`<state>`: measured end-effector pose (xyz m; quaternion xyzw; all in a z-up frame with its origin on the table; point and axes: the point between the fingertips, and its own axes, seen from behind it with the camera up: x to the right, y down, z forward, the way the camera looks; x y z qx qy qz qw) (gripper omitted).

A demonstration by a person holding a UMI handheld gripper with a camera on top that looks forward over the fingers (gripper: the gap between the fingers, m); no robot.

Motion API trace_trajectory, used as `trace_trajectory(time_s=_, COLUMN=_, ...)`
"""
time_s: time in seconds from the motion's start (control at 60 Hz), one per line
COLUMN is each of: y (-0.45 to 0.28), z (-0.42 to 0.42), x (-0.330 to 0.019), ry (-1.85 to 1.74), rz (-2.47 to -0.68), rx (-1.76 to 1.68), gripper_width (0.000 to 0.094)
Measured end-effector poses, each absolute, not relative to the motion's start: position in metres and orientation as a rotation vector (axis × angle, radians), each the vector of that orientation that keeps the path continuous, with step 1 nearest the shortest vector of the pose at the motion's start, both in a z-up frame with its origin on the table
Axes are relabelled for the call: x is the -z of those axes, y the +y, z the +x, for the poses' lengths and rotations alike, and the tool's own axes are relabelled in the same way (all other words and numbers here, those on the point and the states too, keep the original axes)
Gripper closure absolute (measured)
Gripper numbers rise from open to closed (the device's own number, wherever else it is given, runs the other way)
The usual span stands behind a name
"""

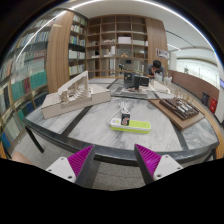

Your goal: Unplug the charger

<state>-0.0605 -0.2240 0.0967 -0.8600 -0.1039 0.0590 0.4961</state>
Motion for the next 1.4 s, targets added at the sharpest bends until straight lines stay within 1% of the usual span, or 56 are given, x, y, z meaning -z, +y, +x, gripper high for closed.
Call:
trace_trajectory(time_s=0.05, y=-0.218, z=-0.061, x=-0.095, ry=-0.249, rz=-2.08, rx=-0.144, gripper_width=0.0113)
trace_trajectory(time_s=0.167, y=-0.168, z=-0.059, x=-0.075, ry=-0.237, rz=-2.096, rx=-0.129, gripper_width=0.0117)
trace_trajectory(time_s=0.217, y=-0.17, z=-0.067, x=-0.078, ry=-0.224, rz=-2.094, rx=-0.133, gripper_width=0.0116)
trace_trajectory(time_s=0.317, y=-0.115, z=-0.065, x=-0.065, ry=-0.207, rz=-2.079, rx=-0.129, gripper_width=0.011)
trace_trajectory(time_s=0.45, y=-0.058, z=-0.062, x=-0.06, ry=-0.194, rz=-2.022, rx=-0.066, gripper_width=0.0113)
trace_trajectory(time_s=0.6, y=-0.004, z=-0.057, x=-0.047, ry=-0.174, rz=-1.999, rx=-0.035, gripper_width=0.0155)
trace_trajectory(time_s=0.667, y=0.014, z=-0.053, x=-0.04, ry=-0.172, rz=-2.001, rx=-0.021, gripper_width=0.0213)
trace_trajectory(time_s=0.733, y=0.024, z=-0.054, x=-0.031, ry=-0.189, rz=-2.004, rx=-0.01, gripper_width=0.0338)
trace_trajectory(time_s=0.767, y=0.026, z=-0.055, x=-0.026, ry=-0.198, rz=-2.005, rx=-0.019, gripper_width=0.056)
trace_trajectory(time_s=0.783, y=0.027, z=-0.056, x=-0.025, ry=-0.198, rz=-2.006, rx=-0.031, gripper_width=0.0642)
trace_trajectory(time_s=0.867, y=0.027, z=-0.055, x=-0.025, ry=-0.122, rz=-2.014, rx=-0.115, gripper_width=0.0666)
trace_trajectory(time_s=1.1, y=0.028, z=-0.057, x=-0.024, ry=-0.147, rz=-2.055, rx=-0.108, gripper_width=0.0837)
trace_trajectory(time_s=1.2, y=0.027, z=-0.056, x=-0.024, ry=-0.111, rz=-2.097, rx=-0.121, gripper_width=0.0839)
trace_trajectory(time_s=1.217, y=0.028, z=-0.056, x=-0.031, ry=-0.1, rz=-2.075, rx=-0.136, gripper_width=0.0838)
trace_trajectory(time_s=1.233, y=0.03, z=-0.056, x=-0.047, ry=-0.09, rz=-2.022, rx=-0.15, gripper_width=0.0837)
trace_trajectory(time_s=1.3, y=0.032, z=-0.049, x=-0.141, ry=-0.127, rz=-1.769, rx=-0.098, gripper_width=0.0839)
trace_trajectory(time_s=1.333, y=0.031, z=-0.046, x=-0.179, ry=-0.133, rz=-1.7, rx=-0.061, gripper_width=0.0839)
trace_trajectory(time_s=1.367, y=0.03, z=-0.045, x=-0.198, ry=-0.134, rz=-1.679, rx=-0.054, gripper_width=0.084)
trace_trajectory(time_s=1.4, y=0.028, z=-0.045, x=-0.206, ry=-0.137, rz=-1.69, rx=-0.081, gripper_width=0.084)
